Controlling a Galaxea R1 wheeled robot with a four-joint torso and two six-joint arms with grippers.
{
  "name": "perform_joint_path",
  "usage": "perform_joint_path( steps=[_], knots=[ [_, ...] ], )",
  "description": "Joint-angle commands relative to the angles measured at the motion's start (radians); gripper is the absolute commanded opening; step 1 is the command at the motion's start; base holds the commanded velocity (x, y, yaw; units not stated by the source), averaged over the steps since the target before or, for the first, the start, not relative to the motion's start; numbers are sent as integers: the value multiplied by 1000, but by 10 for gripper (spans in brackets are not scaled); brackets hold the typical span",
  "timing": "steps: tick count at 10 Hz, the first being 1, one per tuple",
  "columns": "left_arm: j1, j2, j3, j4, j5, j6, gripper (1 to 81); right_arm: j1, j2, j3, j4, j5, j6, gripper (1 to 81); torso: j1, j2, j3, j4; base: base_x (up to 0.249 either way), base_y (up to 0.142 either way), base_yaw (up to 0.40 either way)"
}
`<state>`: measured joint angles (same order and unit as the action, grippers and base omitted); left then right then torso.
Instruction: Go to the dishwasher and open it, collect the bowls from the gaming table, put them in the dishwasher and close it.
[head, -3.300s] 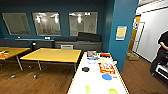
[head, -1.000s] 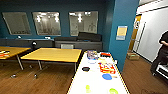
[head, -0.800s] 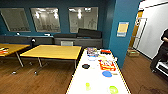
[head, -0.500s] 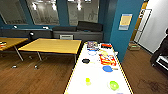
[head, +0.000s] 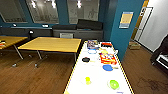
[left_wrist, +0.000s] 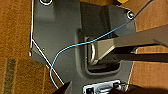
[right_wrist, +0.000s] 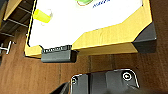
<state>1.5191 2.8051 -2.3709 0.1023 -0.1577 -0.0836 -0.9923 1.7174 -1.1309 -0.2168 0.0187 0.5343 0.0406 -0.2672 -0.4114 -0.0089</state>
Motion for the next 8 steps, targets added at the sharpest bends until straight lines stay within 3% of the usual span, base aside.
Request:
perform_joint_path(
  steps=[1, 4, 8],
  knots=[
    [-21, -12, 8, -10, 53, -5, 811, 238, -80, -56, 13, -120, 170, 811, 0, 0, 0, 0, 0, 0, 0],
    [-21, -1, 5, -29, 53, -4, 811, 385, -21, -90, 30, -237, 242, 811, 0, 0, 0, 0, 0, 0, 0],
    [-24, 1, -2, -30, 53, -5, 811, 433, 89, -174, 20, -246, 243, 811, 0, 0, 0, 0, 0, 0, 0]
  ],
)
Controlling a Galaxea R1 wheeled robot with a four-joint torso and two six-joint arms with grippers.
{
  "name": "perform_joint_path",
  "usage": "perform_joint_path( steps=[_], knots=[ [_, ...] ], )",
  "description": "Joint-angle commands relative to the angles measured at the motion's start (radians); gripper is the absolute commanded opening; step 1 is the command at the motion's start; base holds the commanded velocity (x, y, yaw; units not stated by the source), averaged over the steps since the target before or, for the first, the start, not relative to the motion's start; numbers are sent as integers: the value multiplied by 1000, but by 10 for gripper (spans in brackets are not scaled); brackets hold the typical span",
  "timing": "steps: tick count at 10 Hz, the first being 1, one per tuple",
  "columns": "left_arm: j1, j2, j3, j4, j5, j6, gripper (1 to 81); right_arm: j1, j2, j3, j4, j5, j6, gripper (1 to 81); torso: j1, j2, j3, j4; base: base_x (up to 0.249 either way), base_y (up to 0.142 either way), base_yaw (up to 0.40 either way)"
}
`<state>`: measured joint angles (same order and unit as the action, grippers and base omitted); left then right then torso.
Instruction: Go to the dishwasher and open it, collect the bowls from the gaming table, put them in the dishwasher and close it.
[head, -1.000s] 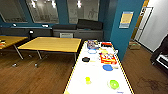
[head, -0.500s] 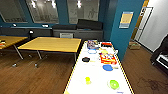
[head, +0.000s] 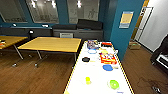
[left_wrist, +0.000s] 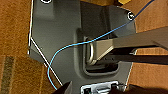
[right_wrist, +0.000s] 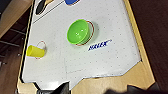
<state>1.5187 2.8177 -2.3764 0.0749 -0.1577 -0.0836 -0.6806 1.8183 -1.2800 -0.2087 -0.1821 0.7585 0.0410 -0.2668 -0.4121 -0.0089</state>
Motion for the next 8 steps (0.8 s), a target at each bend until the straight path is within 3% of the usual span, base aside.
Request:
perform_joint_path(
  steps=[1, 5, 7, 8],
  knots=[
    [-24, -10, 2, -3, 53, -5, 811, 130, 26, -76, 17, -80, 19, 811, 0, 0, 0, 0, 0, 0, 0],
    [-25, -7, -9, -3, 53, -5, 811, 144, 75, -143, 11, -59, 12, 811, 0, 1, 0, 0, 0, 0, 0],
    [-25, -6, -12, -12, 55, -5, 811, 160, 72, -166, 12, 47, 21, 811, 0, 1, -1, 0, 0, 0, 0],
    [-25, -4, -21, -15, 55, -5, 811, 181, 84, -200, 17, 47, 21, 811, 0, 1, -1, 0, 0, 0, 0]
  ],
)
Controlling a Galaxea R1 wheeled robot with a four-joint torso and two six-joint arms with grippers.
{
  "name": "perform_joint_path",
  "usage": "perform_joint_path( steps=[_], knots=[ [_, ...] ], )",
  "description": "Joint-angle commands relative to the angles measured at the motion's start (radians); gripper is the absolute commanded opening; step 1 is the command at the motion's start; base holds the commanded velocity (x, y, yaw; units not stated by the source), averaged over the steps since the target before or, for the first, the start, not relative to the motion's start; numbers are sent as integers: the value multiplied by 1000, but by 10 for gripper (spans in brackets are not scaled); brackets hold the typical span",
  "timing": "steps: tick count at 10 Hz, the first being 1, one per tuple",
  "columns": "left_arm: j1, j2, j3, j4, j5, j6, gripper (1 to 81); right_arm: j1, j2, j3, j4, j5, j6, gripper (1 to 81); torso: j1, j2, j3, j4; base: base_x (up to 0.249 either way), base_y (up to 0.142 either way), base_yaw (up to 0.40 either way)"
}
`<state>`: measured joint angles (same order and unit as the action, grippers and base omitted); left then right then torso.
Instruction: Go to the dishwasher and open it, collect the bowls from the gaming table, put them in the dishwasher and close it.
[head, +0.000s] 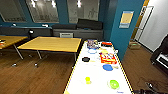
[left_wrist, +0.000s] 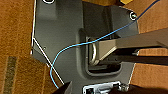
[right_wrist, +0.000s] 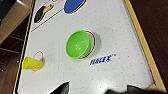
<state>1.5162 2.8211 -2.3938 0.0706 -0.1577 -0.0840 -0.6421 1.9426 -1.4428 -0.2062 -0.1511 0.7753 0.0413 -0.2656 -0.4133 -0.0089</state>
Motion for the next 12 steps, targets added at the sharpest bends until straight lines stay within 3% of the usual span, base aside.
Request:
perform_joint_path(
  steps=[1, 4, 8, 12],
  knots=[
    [-23, -1, -13, -12, 55, -5, 811, 150, -20, -76, 19, 25, 9, 811, 0, 0, 0, 0, 0, 0, 0],
    [-23, 15, -38, -11, 61, -5, 811, 163, 51, -121, 28, 71, 125, 811, 0, 0, 0, 0, 0, 0, 0],
    [-24, 22, -59, -14, 59, -5, 811, 158, 181, -240, 37, 59, 127, 811, 0, 0, 0, 0, 0, 0, 0],
    [-32, 29, -62, -14, 63, -5, 811, 207, 164, -321, 77, 54, 137, 811, 1, 0, 0, 0, 0, 0, 0]
  ],
)
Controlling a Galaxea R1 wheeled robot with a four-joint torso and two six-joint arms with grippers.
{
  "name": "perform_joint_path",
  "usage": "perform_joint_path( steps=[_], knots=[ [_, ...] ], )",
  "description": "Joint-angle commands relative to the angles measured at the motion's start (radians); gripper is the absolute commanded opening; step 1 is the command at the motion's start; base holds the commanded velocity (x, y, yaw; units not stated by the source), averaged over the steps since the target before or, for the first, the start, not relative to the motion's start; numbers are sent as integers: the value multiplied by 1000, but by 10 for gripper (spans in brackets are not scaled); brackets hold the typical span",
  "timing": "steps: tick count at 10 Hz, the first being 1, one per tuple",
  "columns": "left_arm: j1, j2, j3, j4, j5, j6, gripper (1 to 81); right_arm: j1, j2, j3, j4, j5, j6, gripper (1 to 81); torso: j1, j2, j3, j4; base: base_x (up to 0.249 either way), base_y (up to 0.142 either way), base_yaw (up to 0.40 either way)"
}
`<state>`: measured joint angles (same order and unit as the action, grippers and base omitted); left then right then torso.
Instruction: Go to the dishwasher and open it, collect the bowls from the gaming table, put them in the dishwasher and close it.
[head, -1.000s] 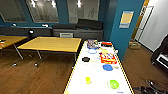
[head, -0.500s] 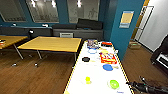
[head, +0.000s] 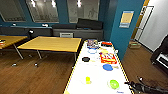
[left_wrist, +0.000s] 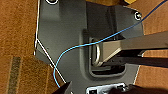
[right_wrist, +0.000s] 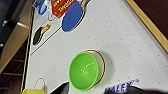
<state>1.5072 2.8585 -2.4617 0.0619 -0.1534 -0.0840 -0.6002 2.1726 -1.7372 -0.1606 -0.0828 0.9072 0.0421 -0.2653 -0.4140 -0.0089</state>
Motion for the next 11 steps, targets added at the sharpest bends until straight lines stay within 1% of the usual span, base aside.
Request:
perform_joint_path(
  steps=[1, 3, 5, 6, 7, 8, 9, 11],
  knots=[
    [-23, -8, 6, -4, 60, -5, 811, 177, -70, -37, 32, -14, 5, 811, 0, 0, 0, 0, 0, 0, 0],
    [-26, -8, 6, -4, 61, -5, 811, 225, -61, -45, 30, -66, 4, 811, 0, 0, 0, 0, 0, 0, 0],
    [-26, -10, 6, -5, 61, -3, 811, 234, -29, -65, 32, -68, 4, 811, 0, 0, 0, 0, 0, 0, 0],
    [-26, -10, 6, -5, 61, -5, 811, 227, -14, -67, 30, -69, 2, 811, 0, 0, -58, 0, 0, 0, 0],
    [-26, -10, 6, -5, 61, -5, 811, 213, 2, -71, 26, -69, 1, 811, 0, 0, -76, 0, 0, 0, 0],
    [-26, -10, 6, -5, 61, -5, 811, 204, 5, -74, 27, -69, 2, 811, 0, 0, -64, 0, 0, 0, 0],
    [-26, -8, 6, -5, 61, -5, 811, 194, 11, -80, 26, -69, 2, 811, 0, 0, -34, 0, 0, 0, 0],
    [-26, -8, 6, -4, 61, -5, 811, 194, 35, -109, 27, -69, 4, 811, 1, 1, -55, 0, 0, 0, 0]
  ],
)
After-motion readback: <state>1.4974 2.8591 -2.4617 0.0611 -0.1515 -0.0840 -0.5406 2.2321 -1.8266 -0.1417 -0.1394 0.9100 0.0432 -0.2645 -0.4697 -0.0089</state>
